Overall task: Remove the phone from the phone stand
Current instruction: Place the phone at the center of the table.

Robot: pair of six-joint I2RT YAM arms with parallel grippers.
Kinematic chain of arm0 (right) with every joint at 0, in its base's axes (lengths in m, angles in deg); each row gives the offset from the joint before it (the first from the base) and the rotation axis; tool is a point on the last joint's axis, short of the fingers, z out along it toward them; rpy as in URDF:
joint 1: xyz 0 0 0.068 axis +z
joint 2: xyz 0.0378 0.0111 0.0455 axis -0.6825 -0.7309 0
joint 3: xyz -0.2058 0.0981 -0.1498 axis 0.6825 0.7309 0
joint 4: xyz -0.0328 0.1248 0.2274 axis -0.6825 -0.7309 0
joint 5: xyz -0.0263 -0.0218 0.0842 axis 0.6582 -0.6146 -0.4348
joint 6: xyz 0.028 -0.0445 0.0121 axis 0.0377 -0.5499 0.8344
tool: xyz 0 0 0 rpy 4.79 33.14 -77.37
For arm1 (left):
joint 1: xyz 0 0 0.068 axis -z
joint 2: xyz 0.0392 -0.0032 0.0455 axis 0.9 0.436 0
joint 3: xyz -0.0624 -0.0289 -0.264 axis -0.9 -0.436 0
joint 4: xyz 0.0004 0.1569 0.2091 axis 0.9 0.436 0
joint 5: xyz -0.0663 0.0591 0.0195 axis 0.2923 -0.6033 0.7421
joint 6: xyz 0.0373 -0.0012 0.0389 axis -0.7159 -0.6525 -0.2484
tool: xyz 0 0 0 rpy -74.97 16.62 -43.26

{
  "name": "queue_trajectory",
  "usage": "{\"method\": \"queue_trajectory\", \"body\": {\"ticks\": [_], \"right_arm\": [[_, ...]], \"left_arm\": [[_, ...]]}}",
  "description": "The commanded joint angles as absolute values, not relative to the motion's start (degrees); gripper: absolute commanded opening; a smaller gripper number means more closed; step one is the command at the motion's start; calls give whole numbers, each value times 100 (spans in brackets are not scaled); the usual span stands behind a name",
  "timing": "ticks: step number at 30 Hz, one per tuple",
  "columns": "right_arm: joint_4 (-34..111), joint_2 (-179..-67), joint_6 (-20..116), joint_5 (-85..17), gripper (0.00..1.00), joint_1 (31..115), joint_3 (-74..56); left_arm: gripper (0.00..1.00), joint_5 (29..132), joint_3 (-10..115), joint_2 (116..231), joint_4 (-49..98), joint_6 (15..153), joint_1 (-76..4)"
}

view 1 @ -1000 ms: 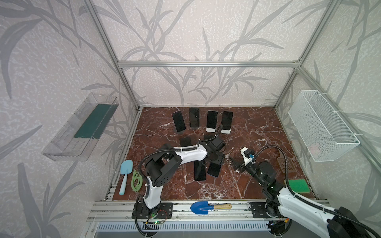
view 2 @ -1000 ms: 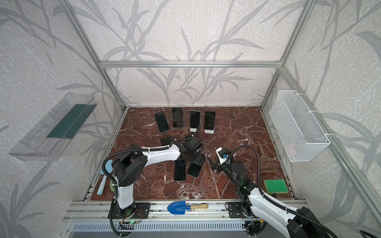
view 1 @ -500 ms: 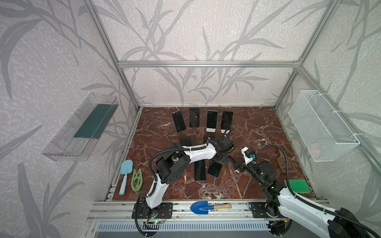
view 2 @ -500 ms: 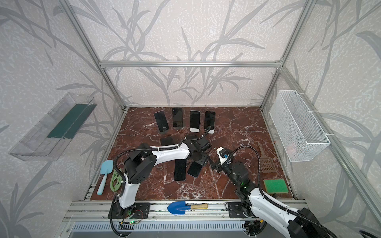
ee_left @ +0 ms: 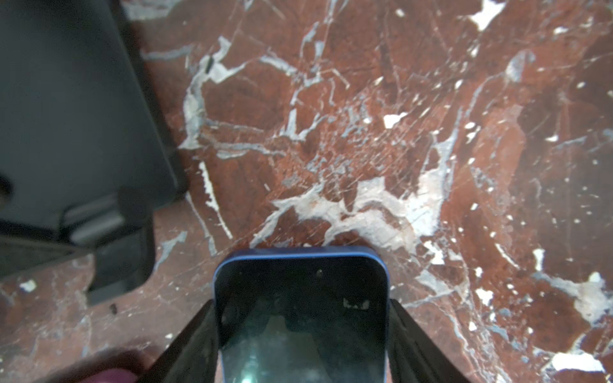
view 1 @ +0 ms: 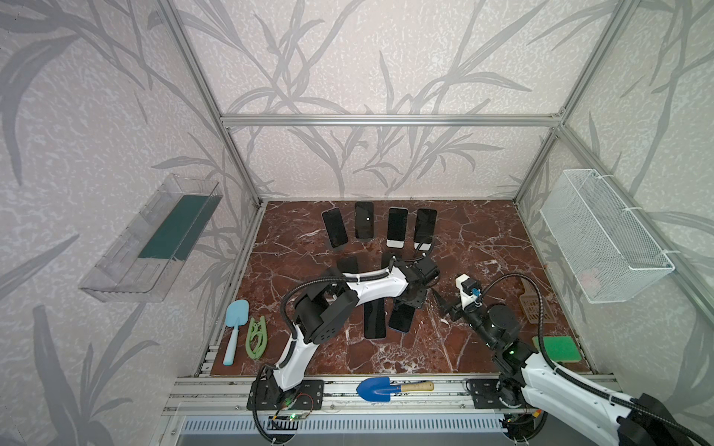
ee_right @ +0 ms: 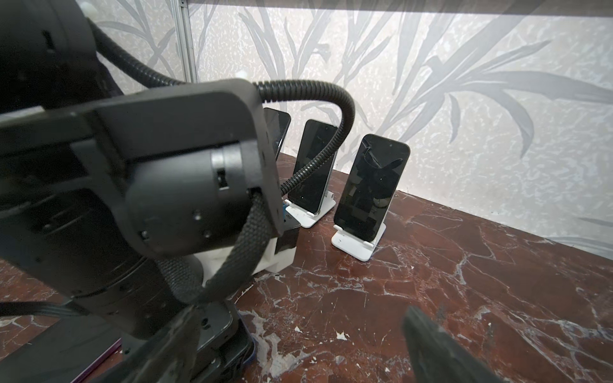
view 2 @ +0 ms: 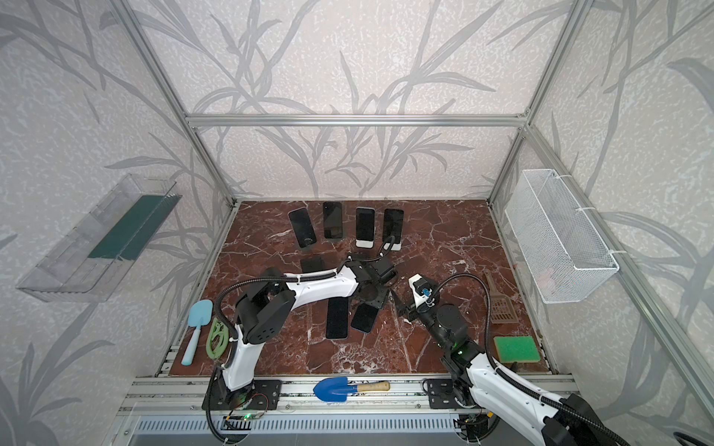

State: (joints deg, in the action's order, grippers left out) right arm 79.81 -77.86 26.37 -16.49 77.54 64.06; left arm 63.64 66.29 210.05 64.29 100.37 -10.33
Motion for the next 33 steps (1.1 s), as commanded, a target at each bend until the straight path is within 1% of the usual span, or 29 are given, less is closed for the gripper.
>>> {"method": "queue_trajectory", "body": {"ticks": [1,5,13,20,26,33], "right_arm": [[8146,-7678,2701,-1533,95,7767,6428],[8156,-7660,2704,-1480,95,7767,6427],[8169,-7668,2704,-1480,95,7767,6439],[8179,-7687,2687,-1472,95,7769,6428],[8187,-7695,2694,-1480,95,7767,6430],[8189,-7729,2686,-1480,95,7767,6419]], "left_arm": [[57,6370,6786,21160,7363,10452,-1184],[56,6620,7089,21330,7799,10677,-1289],[55,7136,7132,21382,7727,10800,-1427],[55,7051,7143,21269,8054,11071,-1389],[54,7411,7043,21326,7975,11080,-1361],[55,7484,7022,21266,8063,11139,-1344]]}}
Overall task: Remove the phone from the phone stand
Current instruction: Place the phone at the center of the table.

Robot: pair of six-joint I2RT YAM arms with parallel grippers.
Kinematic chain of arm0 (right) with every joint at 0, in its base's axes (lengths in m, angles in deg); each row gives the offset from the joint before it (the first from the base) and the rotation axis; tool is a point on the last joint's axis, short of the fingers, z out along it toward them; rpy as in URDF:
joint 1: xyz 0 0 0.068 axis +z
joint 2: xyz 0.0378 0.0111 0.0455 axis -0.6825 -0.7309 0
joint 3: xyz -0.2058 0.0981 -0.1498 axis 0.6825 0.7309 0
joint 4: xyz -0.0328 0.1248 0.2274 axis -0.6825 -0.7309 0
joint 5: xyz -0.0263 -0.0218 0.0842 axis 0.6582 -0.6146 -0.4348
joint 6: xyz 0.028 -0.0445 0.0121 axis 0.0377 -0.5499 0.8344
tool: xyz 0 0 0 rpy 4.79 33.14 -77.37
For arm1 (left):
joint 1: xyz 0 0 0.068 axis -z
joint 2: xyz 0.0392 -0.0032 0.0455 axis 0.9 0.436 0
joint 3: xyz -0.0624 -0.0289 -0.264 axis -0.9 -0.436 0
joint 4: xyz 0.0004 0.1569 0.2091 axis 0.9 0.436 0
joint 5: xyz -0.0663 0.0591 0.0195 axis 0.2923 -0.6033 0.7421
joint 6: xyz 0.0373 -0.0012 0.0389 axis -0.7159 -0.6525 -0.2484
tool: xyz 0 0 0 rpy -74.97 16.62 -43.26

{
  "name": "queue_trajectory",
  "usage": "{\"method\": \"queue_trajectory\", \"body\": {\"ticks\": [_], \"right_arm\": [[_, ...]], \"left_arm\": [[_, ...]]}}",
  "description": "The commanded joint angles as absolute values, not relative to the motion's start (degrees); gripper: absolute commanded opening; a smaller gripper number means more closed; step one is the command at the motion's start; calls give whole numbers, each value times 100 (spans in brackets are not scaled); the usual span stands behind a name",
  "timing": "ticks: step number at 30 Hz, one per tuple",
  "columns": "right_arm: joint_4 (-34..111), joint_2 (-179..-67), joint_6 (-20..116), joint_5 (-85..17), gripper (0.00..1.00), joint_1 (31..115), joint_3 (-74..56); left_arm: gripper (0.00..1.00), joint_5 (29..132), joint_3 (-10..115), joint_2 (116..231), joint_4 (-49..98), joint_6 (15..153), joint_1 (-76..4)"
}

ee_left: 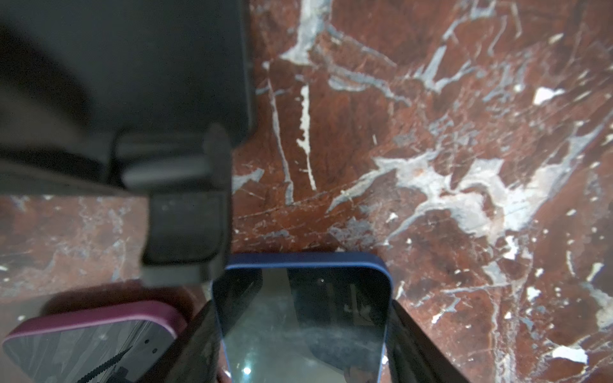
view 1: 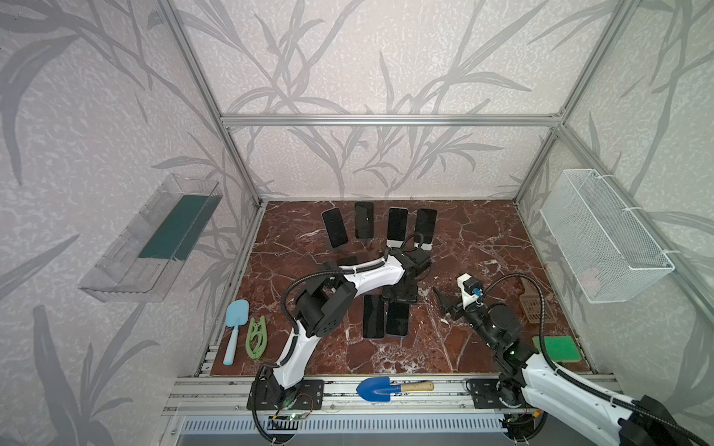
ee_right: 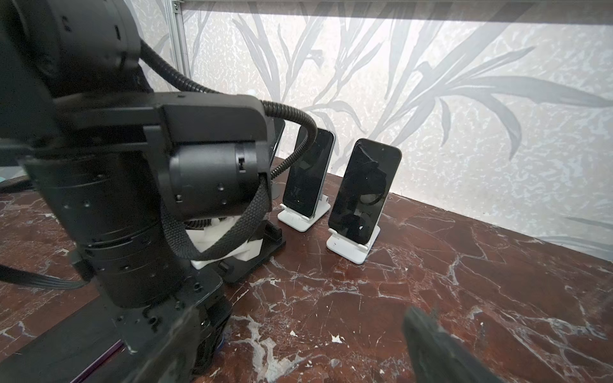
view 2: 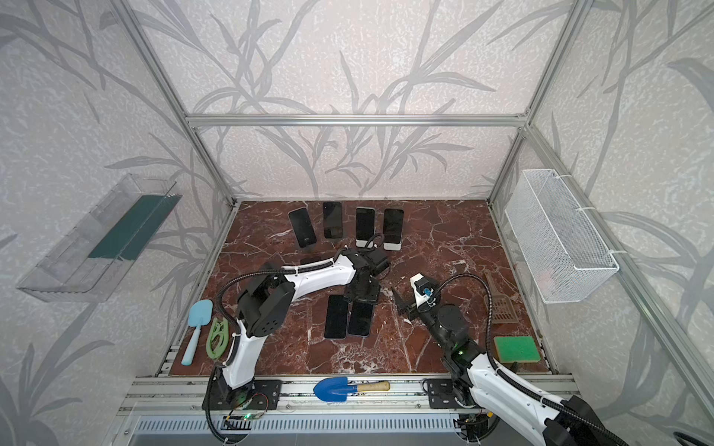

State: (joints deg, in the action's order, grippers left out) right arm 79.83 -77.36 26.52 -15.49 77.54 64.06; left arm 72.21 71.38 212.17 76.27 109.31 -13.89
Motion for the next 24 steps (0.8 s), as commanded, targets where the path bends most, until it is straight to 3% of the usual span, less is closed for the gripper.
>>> {"method": "queue_trajectory", "body": {"ticks": [1,17,24], "right_arm": [[8187,-7736,2683,-1480,95,7771,6420],[8183,-7738,2668,-1498,95,7771,6414],[8176,-7712,2668,-1513,95,7767,6417]], "left_arm": [[55,7463,7008,21232,8058,11133,-1344],[80,6689,7090,20455,7680,10960,-1382],[80,6788,7085,20496,7691,10938,-1414]]}}
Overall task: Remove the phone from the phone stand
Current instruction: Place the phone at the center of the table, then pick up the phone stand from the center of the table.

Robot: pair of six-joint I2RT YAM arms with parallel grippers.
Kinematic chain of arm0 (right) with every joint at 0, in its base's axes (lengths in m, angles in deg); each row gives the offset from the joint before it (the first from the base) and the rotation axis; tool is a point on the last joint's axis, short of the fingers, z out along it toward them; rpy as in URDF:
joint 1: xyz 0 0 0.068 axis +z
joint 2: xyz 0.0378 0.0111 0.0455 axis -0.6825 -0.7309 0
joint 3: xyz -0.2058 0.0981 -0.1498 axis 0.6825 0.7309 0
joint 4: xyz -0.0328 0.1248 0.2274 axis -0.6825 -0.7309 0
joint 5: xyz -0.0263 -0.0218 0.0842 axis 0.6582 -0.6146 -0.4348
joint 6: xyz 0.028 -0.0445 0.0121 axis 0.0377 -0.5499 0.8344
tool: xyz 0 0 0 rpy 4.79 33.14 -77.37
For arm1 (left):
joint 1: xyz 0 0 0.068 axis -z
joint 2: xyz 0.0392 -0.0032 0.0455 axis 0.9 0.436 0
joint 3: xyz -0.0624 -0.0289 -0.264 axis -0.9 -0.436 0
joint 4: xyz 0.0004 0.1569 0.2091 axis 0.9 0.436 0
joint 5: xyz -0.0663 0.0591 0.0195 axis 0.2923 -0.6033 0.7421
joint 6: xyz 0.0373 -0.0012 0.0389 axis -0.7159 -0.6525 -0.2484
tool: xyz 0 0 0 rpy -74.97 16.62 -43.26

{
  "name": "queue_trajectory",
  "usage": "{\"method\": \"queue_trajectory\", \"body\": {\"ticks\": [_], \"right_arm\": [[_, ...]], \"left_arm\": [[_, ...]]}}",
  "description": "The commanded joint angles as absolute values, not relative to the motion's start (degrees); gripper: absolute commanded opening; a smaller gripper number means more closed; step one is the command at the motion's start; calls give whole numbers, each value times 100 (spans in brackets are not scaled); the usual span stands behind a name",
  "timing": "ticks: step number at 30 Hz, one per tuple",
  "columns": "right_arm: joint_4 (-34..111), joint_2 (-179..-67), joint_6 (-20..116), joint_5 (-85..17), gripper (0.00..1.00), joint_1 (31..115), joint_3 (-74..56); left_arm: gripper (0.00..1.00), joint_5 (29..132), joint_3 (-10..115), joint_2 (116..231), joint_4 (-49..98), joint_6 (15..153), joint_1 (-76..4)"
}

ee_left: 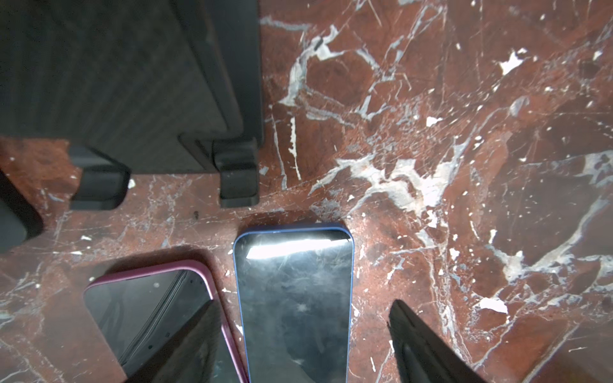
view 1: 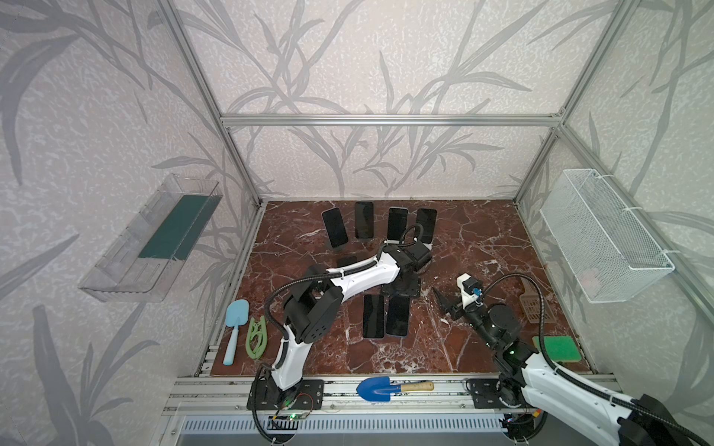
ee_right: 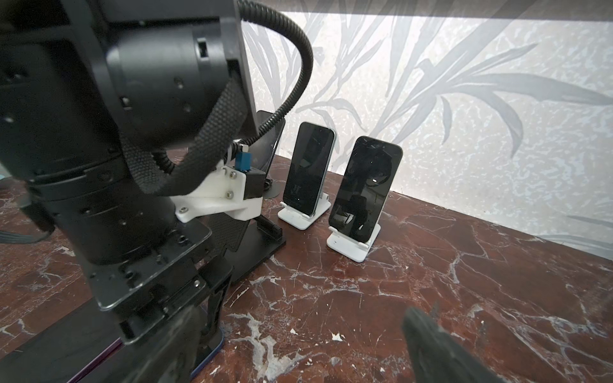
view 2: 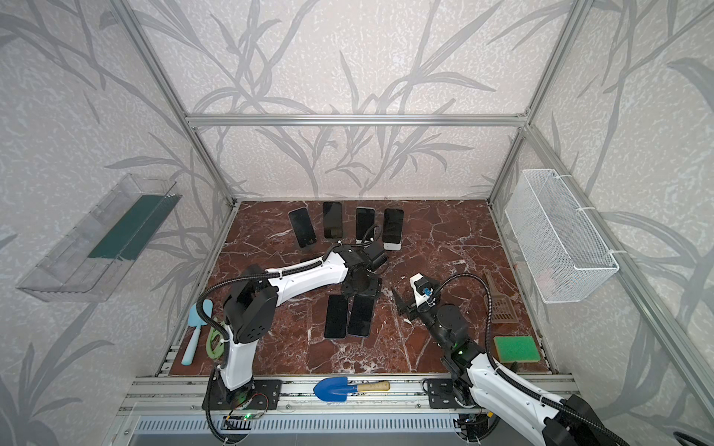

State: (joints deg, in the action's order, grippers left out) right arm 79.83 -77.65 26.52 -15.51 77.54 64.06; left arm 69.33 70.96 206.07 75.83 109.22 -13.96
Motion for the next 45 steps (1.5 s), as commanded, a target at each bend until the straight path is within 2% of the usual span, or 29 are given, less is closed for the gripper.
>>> {"method": "queue_trajectory", "body": {"ticks": [1,7,10,14,15,18,19,28,36,45], "right_arm": [[8166,-7712,2667,-1516,95,7767,6422],[8166,-7767,2668,-1567,94,7767,6393],[8192,-7841,2662,-1602,95,7767,6371],[8225,-7862,2659,-1608,94,7774,6380],[8210,-7848,2660,-1597,94,7767,6386],[8171,-7800,2659,-1586,94,7767,6383],[8166,-7786,2660,-1576,95,7767,6385],[8209,-7826,2667,-1547,95,7767,6395],[8208,-7801,2668,-1520,95,7767,6397],[8215,-7782,2677,-1489,95,7767,6414]], "left_arm": [[80,6648,7034,20384,7657,10920,-1410],[81,4872,6409,19007,7153,10672,-1579],[87,4057,6330,18591,7084,10393,-1890],[90,3968,6307,18554,7229,10413,-2564],[94,3936,6278,18573,7241,10418,-2659],[96,3764,6084,18606,7161,10431,-2851],[99,3753,6009,18624,7138,10486,-2926],[100,3926,5317,18834,6217,10498,-3078],[95,4061,5022,19184,5605,10550,-3174],[73,4088,4767,19398,5253,10598,-3240]]}}
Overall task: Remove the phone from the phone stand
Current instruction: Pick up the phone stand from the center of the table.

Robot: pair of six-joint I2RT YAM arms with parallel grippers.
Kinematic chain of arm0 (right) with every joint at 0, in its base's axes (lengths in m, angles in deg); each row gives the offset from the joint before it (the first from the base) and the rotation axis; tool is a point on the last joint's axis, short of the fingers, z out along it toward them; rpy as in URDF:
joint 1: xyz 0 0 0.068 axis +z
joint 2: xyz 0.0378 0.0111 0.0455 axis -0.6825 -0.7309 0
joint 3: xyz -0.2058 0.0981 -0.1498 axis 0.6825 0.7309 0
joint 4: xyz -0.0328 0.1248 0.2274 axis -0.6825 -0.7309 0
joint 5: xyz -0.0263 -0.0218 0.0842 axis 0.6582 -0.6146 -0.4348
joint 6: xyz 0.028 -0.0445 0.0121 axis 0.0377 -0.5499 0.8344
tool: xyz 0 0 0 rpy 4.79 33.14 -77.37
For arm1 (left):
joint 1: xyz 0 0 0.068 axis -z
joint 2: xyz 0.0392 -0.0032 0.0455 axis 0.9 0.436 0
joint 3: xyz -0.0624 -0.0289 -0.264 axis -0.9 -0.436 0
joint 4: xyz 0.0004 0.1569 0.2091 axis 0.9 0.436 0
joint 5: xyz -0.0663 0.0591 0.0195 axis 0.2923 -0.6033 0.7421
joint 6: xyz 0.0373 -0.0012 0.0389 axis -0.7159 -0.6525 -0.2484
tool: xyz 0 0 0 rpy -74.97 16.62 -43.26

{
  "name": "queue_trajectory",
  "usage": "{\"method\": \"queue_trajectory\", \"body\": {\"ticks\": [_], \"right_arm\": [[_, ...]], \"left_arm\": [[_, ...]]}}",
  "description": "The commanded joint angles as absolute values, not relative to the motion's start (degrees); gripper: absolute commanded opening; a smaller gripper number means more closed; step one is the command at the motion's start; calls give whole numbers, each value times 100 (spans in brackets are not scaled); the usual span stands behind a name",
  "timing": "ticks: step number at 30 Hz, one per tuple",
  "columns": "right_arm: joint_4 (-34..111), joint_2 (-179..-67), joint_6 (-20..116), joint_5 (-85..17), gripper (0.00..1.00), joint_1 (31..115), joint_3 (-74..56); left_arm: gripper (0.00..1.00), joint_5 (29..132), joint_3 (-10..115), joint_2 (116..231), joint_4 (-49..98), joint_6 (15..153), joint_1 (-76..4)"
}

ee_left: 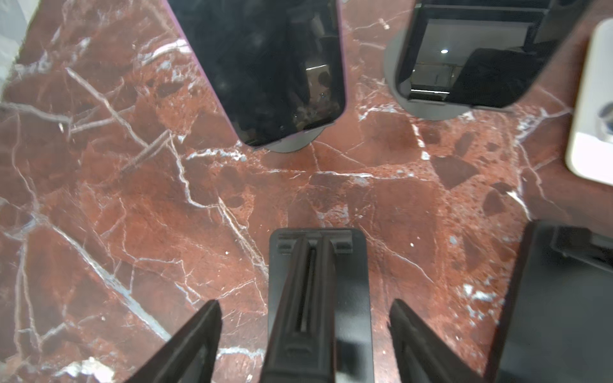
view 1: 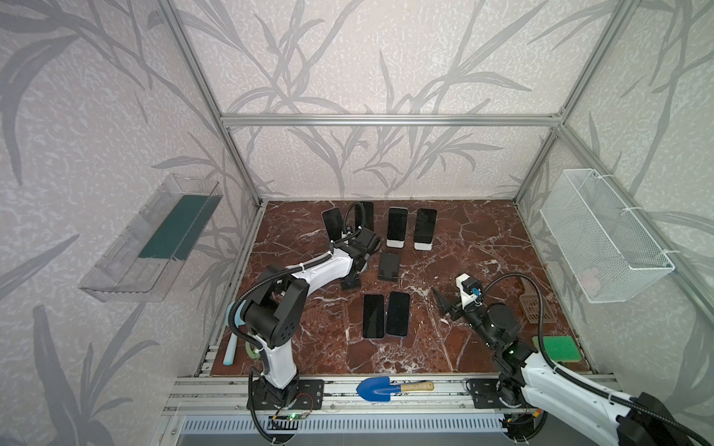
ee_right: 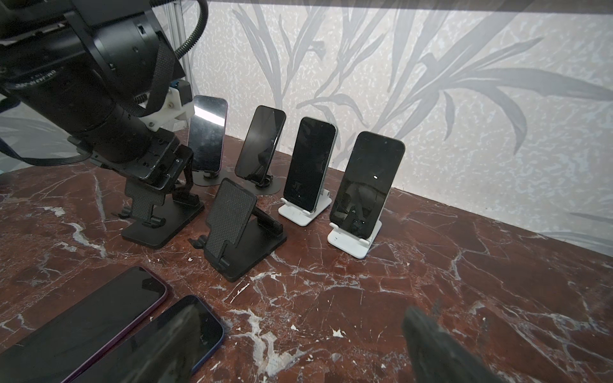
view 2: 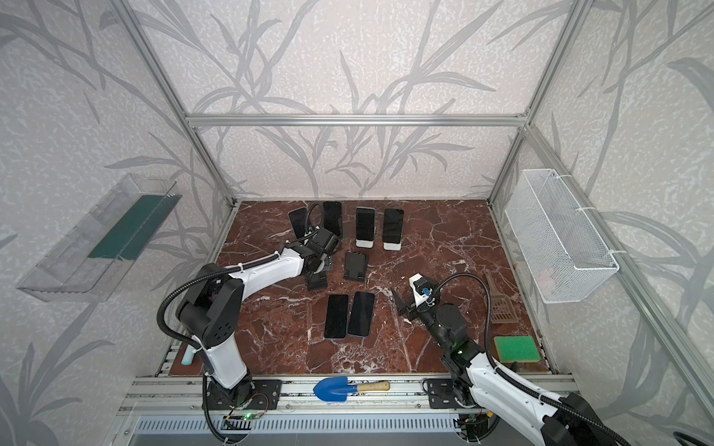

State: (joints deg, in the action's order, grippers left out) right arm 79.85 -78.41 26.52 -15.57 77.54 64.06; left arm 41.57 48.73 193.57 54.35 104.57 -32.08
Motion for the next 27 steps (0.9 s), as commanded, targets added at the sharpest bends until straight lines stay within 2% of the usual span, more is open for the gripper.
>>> {"method": "queue_trajectory", "body": {"ticks": [1,9,16,22,27], "right_arm": [[8215,-7782,2677,-1488,95,7768,6408],[8217,-7778,2686,-1489,95,7767,6414],[8218,-7808,2695,-1498,95,7768,6404],[8233,-7828,2699,-1507,95,7771,6392],[8240,-7817,2712,-1516,95,7769,6399]], "left_arm": [[70,4075,4702,19371,5198,10591,-3234],[67,3997,4527,19177,5175,10485,-3244],[66,3920,4454,18575,5440,10085,-3478],[62,4314,4656,18182,5948,9356,-4180],[59,4525,4560,18089,5526,8186,-4904]]}}
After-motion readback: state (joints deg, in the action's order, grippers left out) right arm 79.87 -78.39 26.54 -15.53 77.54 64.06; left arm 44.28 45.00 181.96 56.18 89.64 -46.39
